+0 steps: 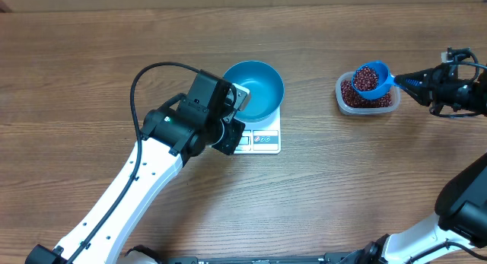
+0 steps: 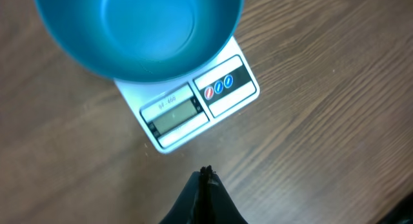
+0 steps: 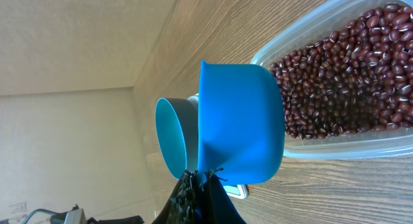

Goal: Scoop item into bowl and weigh 150g on scale
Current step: 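Move the left gripper to the scale's buttons beside the teal bowl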

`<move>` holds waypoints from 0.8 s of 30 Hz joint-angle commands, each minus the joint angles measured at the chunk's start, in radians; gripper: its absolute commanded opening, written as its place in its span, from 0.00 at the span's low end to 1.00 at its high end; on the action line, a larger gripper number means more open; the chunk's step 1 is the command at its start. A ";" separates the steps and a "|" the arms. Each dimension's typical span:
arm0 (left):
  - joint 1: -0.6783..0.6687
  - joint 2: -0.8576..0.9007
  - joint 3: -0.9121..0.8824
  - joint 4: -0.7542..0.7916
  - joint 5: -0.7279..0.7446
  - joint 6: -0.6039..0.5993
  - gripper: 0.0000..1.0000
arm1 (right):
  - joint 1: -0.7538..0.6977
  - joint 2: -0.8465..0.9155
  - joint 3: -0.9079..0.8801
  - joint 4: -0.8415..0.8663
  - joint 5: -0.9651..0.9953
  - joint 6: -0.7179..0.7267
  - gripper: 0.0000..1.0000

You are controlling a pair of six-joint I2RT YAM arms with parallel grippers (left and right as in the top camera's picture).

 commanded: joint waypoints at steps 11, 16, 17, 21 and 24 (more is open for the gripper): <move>-0.068 0.019 0.019 0.032 0.016 0.412 0.04 | -0.003 0.005 0.005 0.003 -0.016 -0.013 0.04; -0.131 0.058 0.019 0.067 0.016 0.418 0.04 | -0.003 0.005 0.005 0.002 -0.016 -0.013 0.04; -0.142 0.071 0.019 0.074 0.015 0.418 0.04 | -0.003 0.005 0.005 0.002 -0.016 -0.013 0.04; -0.175 0.143 0.019 0.110 0.015 0.414 0.04 | -0.003 0.005 0.005 0.006 -0.016 -0.014 0.04; -0.186 0.198 0.019 0.152 0.015 0.389 0.04 | -0.003 0.005 0.005 0.008 -0.014 -0.016 0.04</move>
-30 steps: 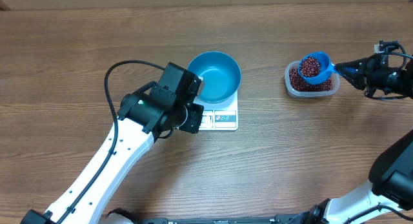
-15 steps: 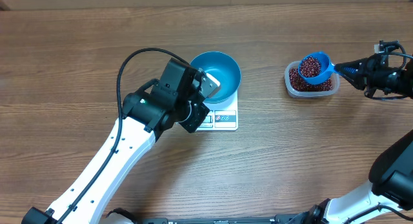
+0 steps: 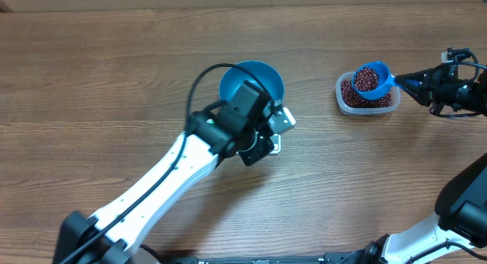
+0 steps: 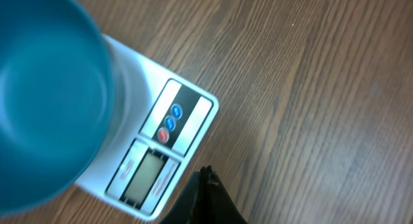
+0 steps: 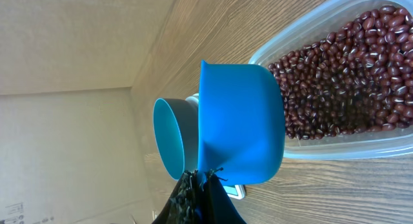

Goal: Scoop item into bowl and weigh 150g on scale
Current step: 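Move the left gripper to the scale's buttons beside the teal bowl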

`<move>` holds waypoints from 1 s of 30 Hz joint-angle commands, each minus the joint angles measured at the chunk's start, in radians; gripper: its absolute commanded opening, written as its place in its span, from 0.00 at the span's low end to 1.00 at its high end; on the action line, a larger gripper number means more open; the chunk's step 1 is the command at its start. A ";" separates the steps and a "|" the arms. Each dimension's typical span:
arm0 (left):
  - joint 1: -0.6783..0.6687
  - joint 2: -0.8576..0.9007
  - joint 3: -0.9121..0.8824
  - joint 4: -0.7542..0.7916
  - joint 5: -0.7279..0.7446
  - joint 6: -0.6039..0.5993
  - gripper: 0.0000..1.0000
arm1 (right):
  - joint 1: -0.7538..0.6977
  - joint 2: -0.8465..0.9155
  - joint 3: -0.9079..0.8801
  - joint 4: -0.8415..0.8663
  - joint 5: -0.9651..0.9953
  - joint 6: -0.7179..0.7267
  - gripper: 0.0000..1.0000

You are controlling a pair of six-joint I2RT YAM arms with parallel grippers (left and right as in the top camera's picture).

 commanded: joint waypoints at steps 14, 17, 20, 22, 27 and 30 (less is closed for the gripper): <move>-0.048 0.158 0.018 0.142 -0.021 -0.053 0.04 | -0.003 0.005 0.005 -0.002 0.025 -0.013 0.04; -0.049 0.164 0.018 0.154 -0.043 -0.073 0.04 | -0.003 0.005 0.005 -0.005 0.025 -0.013 0.04; -0.048 0.164 0.018 0.159 -0.060 -0.108 0.04 | -0.003 0.005 0.005 -0.005 0.025 -0.013 0.04; -0.048 0.164 0.016 0.159 -0.098 -0.136 0.04 | -0.003 0.005 0.005 -0.005 0.025 -0.013 0.04; -0.049 0.164 -0.017 0.200 -0.125 -0.196 0.04 | -0.003 0.005 0.005 -0.005 0.025 -0.013 0.04; -0.048 0.164 -0.063 0.247 -0.127 -0.232 0.04 | -0.003 0.005 0.005 -0.005 0.025 -0.013 0.04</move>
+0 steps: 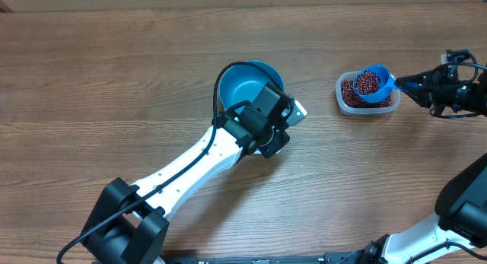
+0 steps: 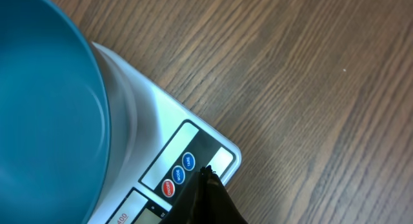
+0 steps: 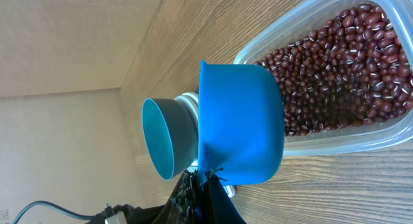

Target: Scoop item into bowl and weigh 150g on scale

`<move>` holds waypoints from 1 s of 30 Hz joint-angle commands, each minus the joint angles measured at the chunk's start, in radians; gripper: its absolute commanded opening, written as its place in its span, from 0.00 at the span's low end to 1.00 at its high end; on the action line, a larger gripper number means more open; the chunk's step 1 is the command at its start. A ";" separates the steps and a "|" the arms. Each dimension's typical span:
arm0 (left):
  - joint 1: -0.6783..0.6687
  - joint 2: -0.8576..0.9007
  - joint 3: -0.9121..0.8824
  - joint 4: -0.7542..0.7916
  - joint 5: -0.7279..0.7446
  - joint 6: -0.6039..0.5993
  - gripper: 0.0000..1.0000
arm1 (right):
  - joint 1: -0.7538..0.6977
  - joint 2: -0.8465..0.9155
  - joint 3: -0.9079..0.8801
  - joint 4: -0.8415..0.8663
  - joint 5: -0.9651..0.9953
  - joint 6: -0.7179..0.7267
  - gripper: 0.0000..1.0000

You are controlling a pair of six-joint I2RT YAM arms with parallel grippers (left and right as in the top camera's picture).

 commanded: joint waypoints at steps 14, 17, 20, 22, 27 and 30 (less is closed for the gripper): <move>0.000 0.015 -0.104 0.067 -0.092 -0.080 0.04 | -0.004 0.005 0.005 0.002 0.002 -0.008 0.04; 0.000 0.015 -0.125 0.077 -0.097 -0.063 0.04 | -0.004 0.005 0.005 -0.003 0.002 -0.009 0.04; 0.000 0.015 -0.125 0.080 -0.096 -0.056 0.04 | -0.004 0.005 0.005 -0.003 0.002 -0.008 0.04; 0.000 0.015 -0.128 0.092 -0.096 -0.056 0.04 | -0.004 0.005 0.005 -0.006 0.002 -0.009 0.04; 0.001 0.018 -0.161 0.142 -0.112 -0.056 0.04 | -0.004 0.005 0.005 -0.006 0.002 -0.009 0.04; 0.001 0.021 -0.179 0.168 -0.116 -0.056 0.04 | -0.004 0.005 0.005 -0.006 0.002 -0.009 0.04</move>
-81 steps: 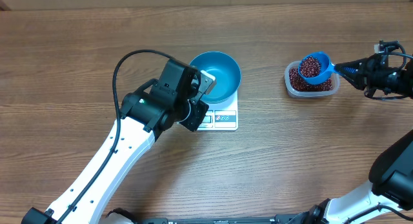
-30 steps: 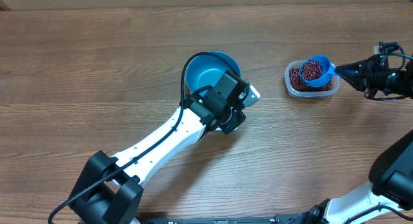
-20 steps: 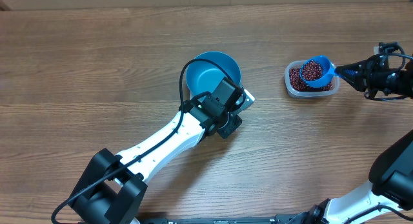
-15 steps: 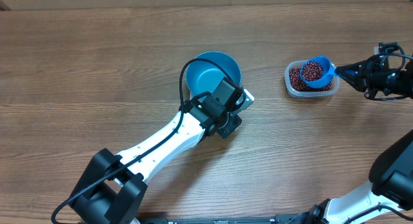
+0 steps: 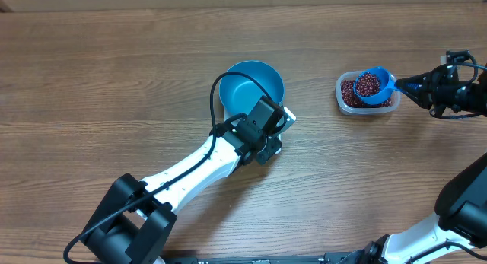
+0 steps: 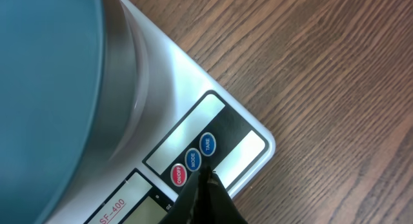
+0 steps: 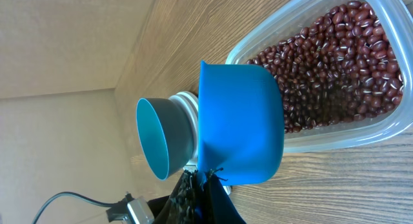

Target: Scoop item into bowl and weigh 150g on scale

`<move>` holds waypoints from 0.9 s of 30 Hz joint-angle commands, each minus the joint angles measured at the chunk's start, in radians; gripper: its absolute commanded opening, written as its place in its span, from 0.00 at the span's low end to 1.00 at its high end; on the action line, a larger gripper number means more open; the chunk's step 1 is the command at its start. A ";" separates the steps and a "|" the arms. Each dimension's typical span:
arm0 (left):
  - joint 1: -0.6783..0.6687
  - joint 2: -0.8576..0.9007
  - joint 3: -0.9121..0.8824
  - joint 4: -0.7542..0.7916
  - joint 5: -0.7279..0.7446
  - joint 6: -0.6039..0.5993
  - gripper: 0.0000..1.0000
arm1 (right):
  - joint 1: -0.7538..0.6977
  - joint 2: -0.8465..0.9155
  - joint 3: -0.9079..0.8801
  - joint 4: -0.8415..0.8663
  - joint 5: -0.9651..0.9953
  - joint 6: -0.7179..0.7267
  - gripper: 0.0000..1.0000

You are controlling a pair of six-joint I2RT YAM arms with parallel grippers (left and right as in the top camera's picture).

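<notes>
An empty blue bowl (image 5: 251, 87) stands on the white scale (image 6: 242, 130), mid-table. My left gripper (image 6: 208, 173) is shut, empty, its tip right at the scale's button row, between the blue MODE and TARE buttons (image 6: 207, 144); touching cannot be told. In the overhead view the left gripper (image 5: 268, 146) covers the scale's front. My right gripper (image 7: 205, 174) is shut on the handle of a blue scoop (image 5: 373, 84) filled with red beans, held over the clear bean container (image 5: 367, 97) at the right. The scoop's underside (image 7: 242, 121) fills the right wrist view.
The wooden table's far edge (image 5: 243, 7) runs along the top. The left arm (image 5: 190, 169) stretches diagonally from the bottom left to the scale. A black cable loops beside the bowl (image 5: 215, 104).
The left gripper has come lower and closer to the scale's button panel, its tip now at the buttons. The right gripper with the full scoop has barely shifted over the container.
The left gripper, shut, was first left of the scale over its display. It then stood over the scale's front, then near the right corner, and now sits low at the buttons. The right gripper held the bean-filled scoop over the container throughout.
</notes>
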 commanded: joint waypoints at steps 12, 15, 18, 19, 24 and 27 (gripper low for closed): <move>0.001 0.049 -0.056 0.075 -0.021 0.008 0.04 | -0.003 0.005 0.005 -0.016 -0.021 -0.035 0.04; 0.001 0.054 -0.056 0.074 -0.025 0.008 0.04 | -0.003 0.005 0.005 -0.017 -0.021 -0.035 0.04; 0.001 0.055 -0.056 0.074 -0.032 0.008 0.04 | -0.003 0.005 0.005 -0.017 -0.021 -0.035 0.04; 0.001 0.057 -0.056 0.074 -0.032 0.008 0.04 | -0.003 0.005 0.005 -0.017 -0.021 -0.035 0.04; 0.001 0.062 -0.056 0.074 -0.057 0.008 0.04 | -0.003 0.005 0.005 -0.017 -0.021 -0.035 0.04; 0.001 0.064 -0.056 0.074 -0.069 0.008 0.04 | -0.003 0.005 0.005 -0.017 -0.021 -0.035 0.04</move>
